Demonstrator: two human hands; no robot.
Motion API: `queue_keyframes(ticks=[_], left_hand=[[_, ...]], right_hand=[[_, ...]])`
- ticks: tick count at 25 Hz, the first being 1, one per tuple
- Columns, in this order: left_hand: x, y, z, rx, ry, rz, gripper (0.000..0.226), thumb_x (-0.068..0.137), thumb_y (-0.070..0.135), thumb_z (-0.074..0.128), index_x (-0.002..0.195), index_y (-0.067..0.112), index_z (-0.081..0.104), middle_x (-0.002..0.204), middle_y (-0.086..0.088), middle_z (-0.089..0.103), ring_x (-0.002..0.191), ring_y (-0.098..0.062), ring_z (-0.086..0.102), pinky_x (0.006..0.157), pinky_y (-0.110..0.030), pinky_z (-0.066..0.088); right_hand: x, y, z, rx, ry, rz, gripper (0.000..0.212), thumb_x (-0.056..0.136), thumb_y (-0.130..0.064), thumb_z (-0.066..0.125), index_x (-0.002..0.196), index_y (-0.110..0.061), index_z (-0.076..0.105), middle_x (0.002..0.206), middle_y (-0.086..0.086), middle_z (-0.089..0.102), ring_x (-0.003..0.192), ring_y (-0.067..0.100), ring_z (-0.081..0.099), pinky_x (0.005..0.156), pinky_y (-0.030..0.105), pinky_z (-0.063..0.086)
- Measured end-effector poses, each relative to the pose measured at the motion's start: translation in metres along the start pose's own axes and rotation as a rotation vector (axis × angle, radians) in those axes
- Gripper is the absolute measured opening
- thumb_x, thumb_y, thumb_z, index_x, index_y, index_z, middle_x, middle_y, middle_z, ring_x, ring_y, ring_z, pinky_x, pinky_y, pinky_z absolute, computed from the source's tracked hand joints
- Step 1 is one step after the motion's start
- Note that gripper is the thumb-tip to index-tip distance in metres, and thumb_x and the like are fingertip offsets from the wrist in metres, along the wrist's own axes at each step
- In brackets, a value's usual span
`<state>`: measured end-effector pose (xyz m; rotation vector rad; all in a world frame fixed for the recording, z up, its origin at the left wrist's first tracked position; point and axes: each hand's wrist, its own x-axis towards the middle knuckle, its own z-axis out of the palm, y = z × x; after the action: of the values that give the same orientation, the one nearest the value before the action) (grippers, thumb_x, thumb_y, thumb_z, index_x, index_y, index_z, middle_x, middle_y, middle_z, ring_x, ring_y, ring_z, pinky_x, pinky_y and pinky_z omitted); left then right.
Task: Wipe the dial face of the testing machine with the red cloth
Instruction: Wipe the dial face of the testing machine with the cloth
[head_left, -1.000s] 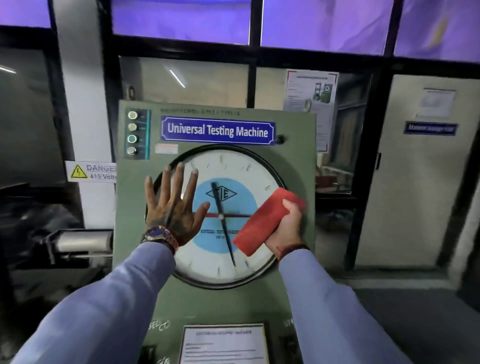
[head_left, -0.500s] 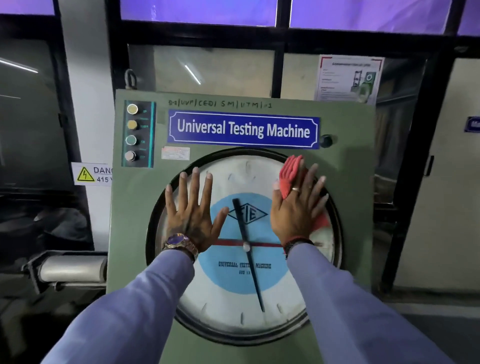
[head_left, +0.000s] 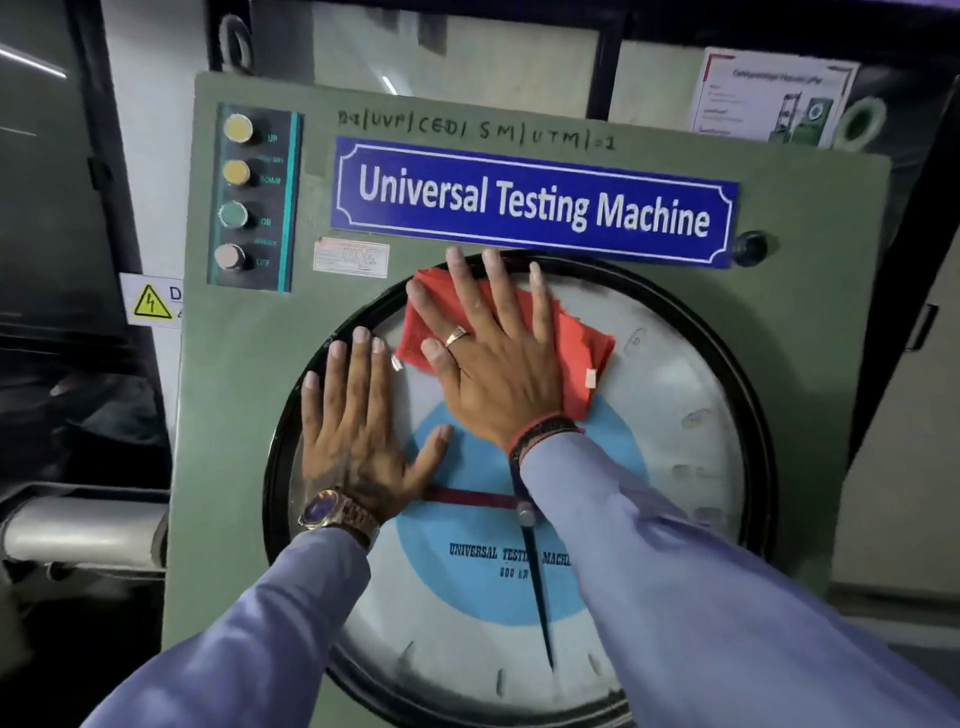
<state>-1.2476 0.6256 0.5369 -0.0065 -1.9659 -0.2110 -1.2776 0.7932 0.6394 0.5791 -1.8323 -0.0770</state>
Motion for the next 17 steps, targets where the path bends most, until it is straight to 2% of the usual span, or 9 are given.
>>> queue_keyframes(ticks=[2, 6, 10, 12, 17], left_hand=[[0.002, 0.003, -0.004, 0.014, -0.028, -0.005, 0.113, 0.092, 0.081, 0.044, 0.175, 0.01, 0.017, 0.185, -0.01, 0.01, 0.172, -0.032, 0.008, 0.137, -0.055, 0.005], [0.002, 0.006, -0.006, 0.027, -0.048, -0.024, 0.116, 0.089, 0.085, 0.043, 0.176, 0.015, 0.013, 0.186, -0.009, 0.007, 0.172, -0.031, 0.005, 0.137, -0.056, 0.005], [0.002, 0.005, -0.006, 0.024, -0.039, -0.033, 0.117, 0.089, 0.088, 0.042, 0.176, 0.017, 0.012, 0.186, -0.007, 0.007, 0.172, -0.03, 0.004, 0.137, -0.055, 0.005], [0.001, 0.005, -0.006, 0.016, -0.039, -0.038, 0.117, 0.088, 0.088, 0.042, 0.176, 0.016, 0.013, 0.186, -0.008, 0.008, 0.172, -0.03, 0.006, 0.137, -0.055, 0.005], [-0.006, 0.007, -0.002, 0.014, 0.002, -0.07, 0.118, 0.088, 0.088, 0.04, 0.175, 0.012, 0.019, 0.184, -0.012, 0.012, 0.171, -0.034, 0.011, 0.136, -0.057, 0.007]], right_hand=[[-0.011, 0.029, -0.008, -0.02, -0.018, 0.038, 0.061, 0.113, -0.052, 0.039, 0.173, -0.046, 0.028, 0.187, 0.004, 0.02, 0.172, 0.037, 0.017, 0.136, 0.069, 0.004], [-0.071, 0.106, -0.032, -0.086, -0.024, 0.294, 0.063, 0.114, -0.052, 0.035, 0.176, -0.045, 0.02, 0.188, 0.008, 0.014, 0.171, 0.043, 0.015, 0.134, 0.073, 0.008], [-0.099, 0.118, -0.038, -0.107, -0.05, 0.425, 0.061, 0.114, -0.051, 0.033, 0.175, -0.044, 0.026, 0.187, 0.013, 0.016, 0.171, 0.045, 0.015, 0.133, 0.075, 0.009], [-0.073, 0.101, -0.035, -0.091, -0.046, 0.357, 0.062, 0.113, -0.051, 0.036, 0.174, -0.044, 0.028, 0.187, 0.011, 0.016, 0.172, 0.045, 0.014, 0.133, 0.075, 0.007], [-0.004, 0.022, -0.014, -0.004, -0.067, -0.087, 0.062, 0.111, -0.055, 0.043, 0.171, -0.048, 0.033, 0.187, 0.005, 0.02, 0.173, 0.039, 0.015, 0.134, 0.073, 0.008]])
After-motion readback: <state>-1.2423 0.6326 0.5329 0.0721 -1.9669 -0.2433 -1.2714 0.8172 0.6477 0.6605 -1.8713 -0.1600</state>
